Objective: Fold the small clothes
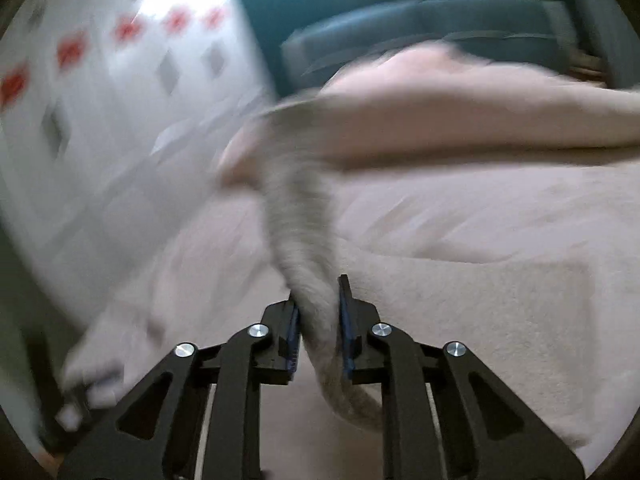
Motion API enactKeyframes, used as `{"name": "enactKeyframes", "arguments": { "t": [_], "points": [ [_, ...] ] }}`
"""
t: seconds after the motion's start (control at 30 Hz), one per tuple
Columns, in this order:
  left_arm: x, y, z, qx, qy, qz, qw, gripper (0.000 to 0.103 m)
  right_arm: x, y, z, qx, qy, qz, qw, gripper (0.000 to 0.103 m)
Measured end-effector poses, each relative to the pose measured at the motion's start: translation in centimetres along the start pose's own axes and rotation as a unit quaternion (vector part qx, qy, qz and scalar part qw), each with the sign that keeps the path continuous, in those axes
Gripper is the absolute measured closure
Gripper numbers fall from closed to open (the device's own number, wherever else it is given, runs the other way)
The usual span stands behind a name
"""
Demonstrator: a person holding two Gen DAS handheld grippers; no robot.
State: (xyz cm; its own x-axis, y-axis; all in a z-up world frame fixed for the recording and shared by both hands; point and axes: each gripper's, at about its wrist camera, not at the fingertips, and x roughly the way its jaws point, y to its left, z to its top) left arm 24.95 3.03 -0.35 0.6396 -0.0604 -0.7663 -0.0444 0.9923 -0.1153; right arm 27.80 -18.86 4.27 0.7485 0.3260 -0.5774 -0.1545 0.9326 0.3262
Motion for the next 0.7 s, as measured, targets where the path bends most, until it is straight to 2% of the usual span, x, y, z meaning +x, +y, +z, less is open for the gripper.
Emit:
{"name": "enactKeyframes", "arguments": {
  "t": [0.03, 0.1, 0.17, 0.2, 0.3, 0.33, 0.37, 0.5, 0.53, 0.6, 0.67, 0.7],
  "points": [
    [0.6, 0.0, 0.5, -0.002, 0.008, -0.012, 0.9999, 0.008, 3.0, 2.0, -2.1, -0.016, 0.044, 0.007, 0.999, 0.079],
    [1.8, -0.1, 1.0, -0.005, 0.028, -0.032, 0.9991, 0.008, 5.2, 3.6, -4.8, -0.024, 0.083, -0.006, 0.996, 0.079],
    [3.3, 0.2, 1.5, -0.02, 0.053, -0.059, 0.9967, 0.008, 4.5, 3.4, -6.4, -0.011, 0.083, -0.013, 0.996, 0.077],
    [3.9, 0.3, 1.7, -0.031, 0.061, -0.071, 0.9951, 0.008, 3.3, 2.8, -6.9, 0.007, 0.077, -0.008, 0.997, 0.07],
    [6.2, 1.1, 1.8, -0.083, 0.101, -0.11, 0.9853, 0.008, -0.5, -0.2, -8.2, 0.084, 0.054, -0.01, 0.995, 0.058],
    [6.6, 1.2, 1.5, -0.098, 0.11, -0.123, 0.9814, 0.008, -0.9, -1.1, -8.4, 0.103, 0.05, -0.016, 0.993, 0.058],
    [7.2, 1.4, 1.3, -0.126, 0.122, -0.144, 0.9739, 0.008, -2.3, -2.8, -9.1, 0.131, 0.046, -0.029, 0.99, 0.058],
    [7.4, 1.3, 1.0, -0.185, 0.123, -0.185, 0.9573, 0.008, -5.2, -8.6, -11.0, 0.218, 0.039, -0.066, 0.973, 0.055],
    [7.3, 1.4, 1.1, -0.203, 0.122, -0.202, 0.9505, 0.008, -5.9, -10.1, -11.4, 0.245, 0.035, -0.067, 0.967, 0.055],
    [7.5, 1.7, 1.4, -0.251, 0.127, -0.241, 0.9288, 0.008, -6.7, -11.6, -12.1, 0.277, 0.024, -0.06, 0.959, 0.055],
    [8.3, 1.8, 1.6, -0.285, 0.143, -0.248, 0.915, 0.008, -7.2, -12.8, -12.2, 0.306, 0.008, -0.05, 0.951, 0.051],
    [8.9, 1.7, 1.8, -0.295, 0.15, -0.243, 0.9115, 0.008, -7.5, -13.3, -12.2, 0.315, 0.003, -0.046, 0.948, 0.048]
  ]
}}
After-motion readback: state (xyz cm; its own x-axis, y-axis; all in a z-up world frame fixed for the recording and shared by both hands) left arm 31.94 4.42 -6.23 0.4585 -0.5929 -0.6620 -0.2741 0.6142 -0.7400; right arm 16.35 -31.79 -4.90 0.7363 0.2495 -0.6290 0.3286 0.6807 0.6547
